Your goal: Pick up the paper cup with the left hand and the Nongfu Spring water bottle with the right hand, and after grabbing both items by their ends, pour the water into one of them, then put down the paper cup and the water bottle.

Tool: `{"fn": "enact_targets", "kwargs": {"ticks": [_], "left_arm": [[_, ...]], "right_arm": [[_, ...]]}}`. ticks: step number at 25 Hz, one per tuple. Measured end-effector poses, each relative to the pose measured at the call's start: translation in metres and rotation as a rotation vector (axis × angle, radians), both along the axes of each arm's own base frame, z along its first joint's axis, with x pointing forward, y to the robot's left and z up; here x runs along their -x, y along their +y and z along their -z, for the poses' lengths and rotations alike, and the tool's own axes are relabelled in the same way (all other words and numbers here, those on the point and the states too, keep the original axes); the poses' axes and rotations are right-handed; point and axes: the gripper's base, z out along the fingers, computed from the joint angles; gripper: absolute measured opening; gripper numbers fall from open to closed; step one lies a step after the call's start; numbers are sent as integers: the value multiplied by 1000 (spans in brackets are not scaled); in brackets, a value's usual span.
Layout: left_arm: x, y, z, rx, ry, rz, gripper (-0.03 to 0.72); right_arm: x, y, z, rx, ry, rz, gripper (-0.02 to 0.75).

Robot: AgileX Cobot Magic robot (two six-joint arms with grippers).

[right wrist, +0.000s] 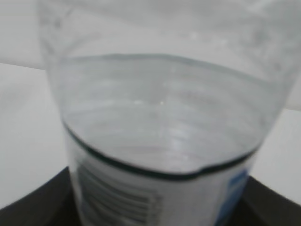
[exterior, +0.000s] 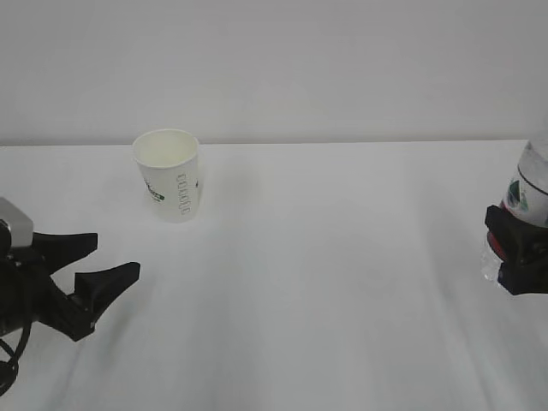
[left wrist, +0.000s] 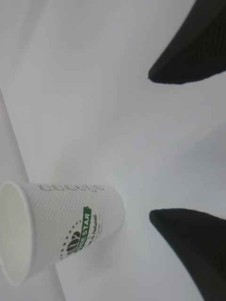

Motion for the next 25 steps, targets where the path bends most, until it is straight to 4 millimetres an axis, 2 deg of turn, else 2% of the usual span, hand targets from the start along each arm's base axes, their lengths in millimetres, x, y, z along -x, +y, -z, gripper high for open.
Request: {"fn": "enact_targets", "kwargs": {"ticks": [6, 12, 25], "left_arm": [[-11, -1, -5, 4, -39, 0, 682], [-23, 1, -8, 13, -66, -42, 692], [-55, -1, 9, 17, -57, -73, 692]], "right_arm": [[0, 0, 0, -3, 1, 0, 483], [0, 0, 0, -5, 1, 1, 483], [0, 0, 0, -5, 1, -1, 483]]}}
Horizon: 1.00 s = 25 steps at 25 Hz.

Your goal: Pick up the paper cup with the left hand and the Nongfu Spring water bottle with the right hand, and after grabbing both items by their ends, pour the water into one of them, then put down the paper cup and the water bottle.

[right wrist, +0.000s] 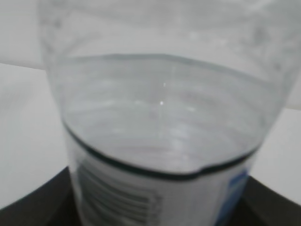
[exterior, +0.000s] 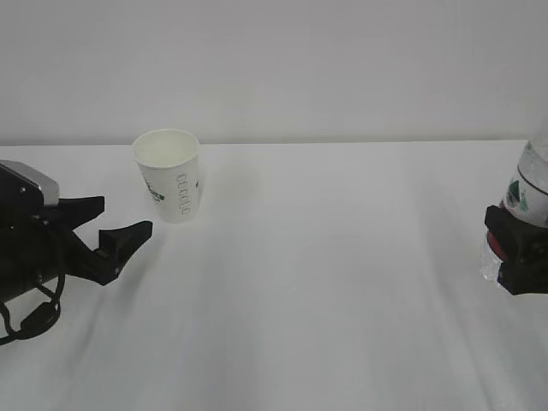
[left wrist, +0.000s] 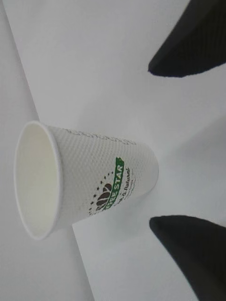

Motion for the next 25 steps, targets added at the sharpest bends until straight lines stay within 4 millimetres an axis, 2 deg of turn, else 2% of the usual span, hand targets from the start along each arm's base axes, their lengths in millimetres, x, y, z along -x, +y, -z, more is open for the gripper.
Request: {"fn": "enact_targets", "kwargs": {"ticks": [16, 25], "left_arm": [[-38, -22, 19, 18, -20, 27, 692], [-54, -23, 30, 28, -22, -16, 692]], "right_arm": [[0, 0, 0, -2, 0, 0, 482], [0, 0, 0, -1, 0, 0, 482]]}}
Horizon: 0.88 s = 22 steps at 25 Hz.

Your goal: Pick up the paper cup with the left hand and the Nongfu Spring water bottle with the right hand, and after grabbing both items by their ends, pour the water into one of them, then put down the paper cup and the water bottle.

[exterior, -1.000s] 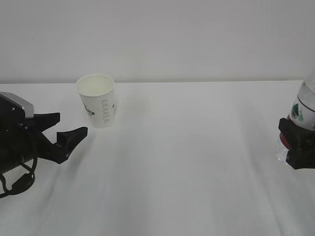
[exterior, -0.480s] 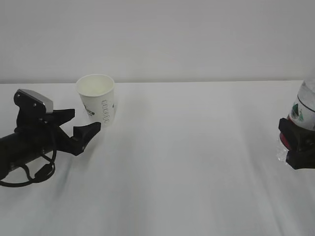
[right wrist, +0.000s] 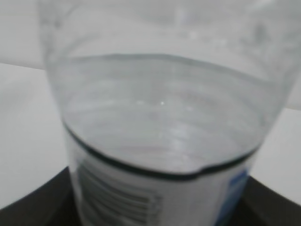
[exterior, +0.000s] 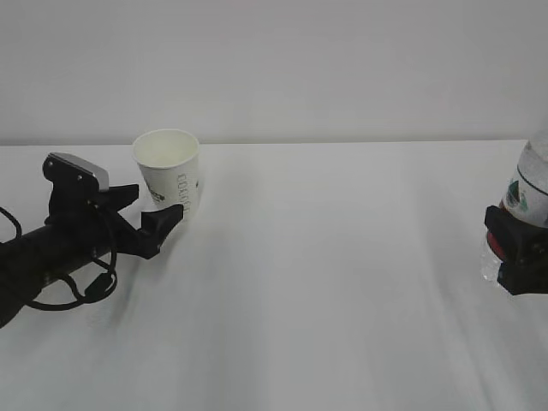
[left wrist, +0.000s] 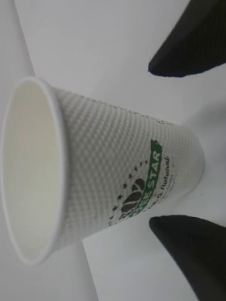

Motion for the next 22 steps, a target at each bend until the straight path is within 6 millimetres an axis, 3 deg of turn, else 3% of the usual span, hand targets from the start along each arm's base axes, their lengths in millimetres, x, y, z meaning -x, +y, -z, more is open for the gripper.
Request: {"fn": "enact_targets", "kwargs": {"ticks": [22], "left_arm": [[-18, 6, -3, 38, -32, -116, 669]], "right_arm": [[0, 0, 0, 0, 0, -1, 482]]}}
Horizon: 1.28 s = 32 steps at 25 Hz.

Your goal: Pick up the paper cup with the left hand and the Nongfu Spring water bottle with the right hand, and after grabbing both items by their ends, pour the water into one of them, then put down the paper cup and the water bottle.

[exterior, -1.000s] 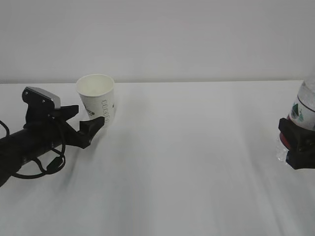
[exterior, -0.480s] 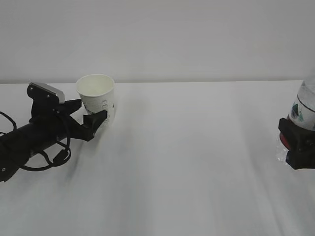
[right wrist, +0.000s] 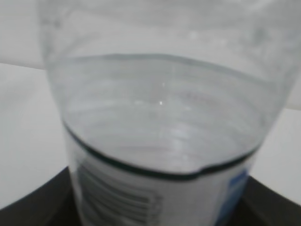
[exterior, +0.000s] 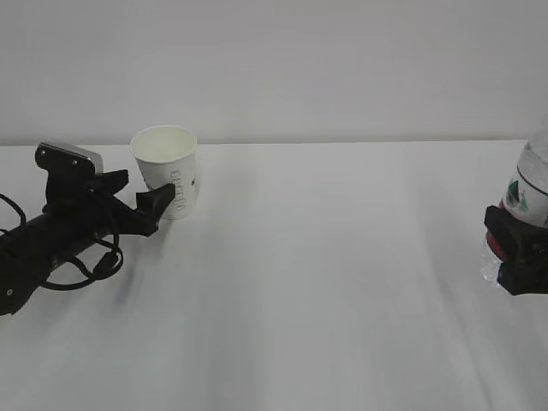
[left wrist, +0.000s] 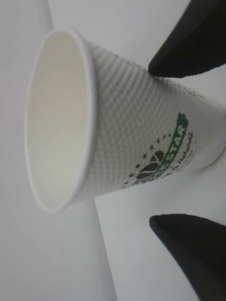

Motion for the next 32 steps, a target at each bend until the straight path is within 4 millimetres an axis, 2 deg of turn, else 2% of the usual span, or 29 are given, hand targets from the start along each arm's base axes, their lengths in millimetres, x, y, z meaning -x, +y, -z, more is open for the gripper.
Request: {"fn": "enact_targets", "kwargs": {"ticks": [25, 28, 32], "left_arm": [[-6, 22, -1, -15, -12, -200, 644], [-7, 23, -1, -18, -13, -195, 643], [-3, 15, 0, -38, -15, -93, 643]], "right_arm": [[0, 0, 0, 0, 0, 0, 482], [0, 0, 0, 0, 0, 0, 482], [0, 0, 0, 0, 0, 0, 482]]}}
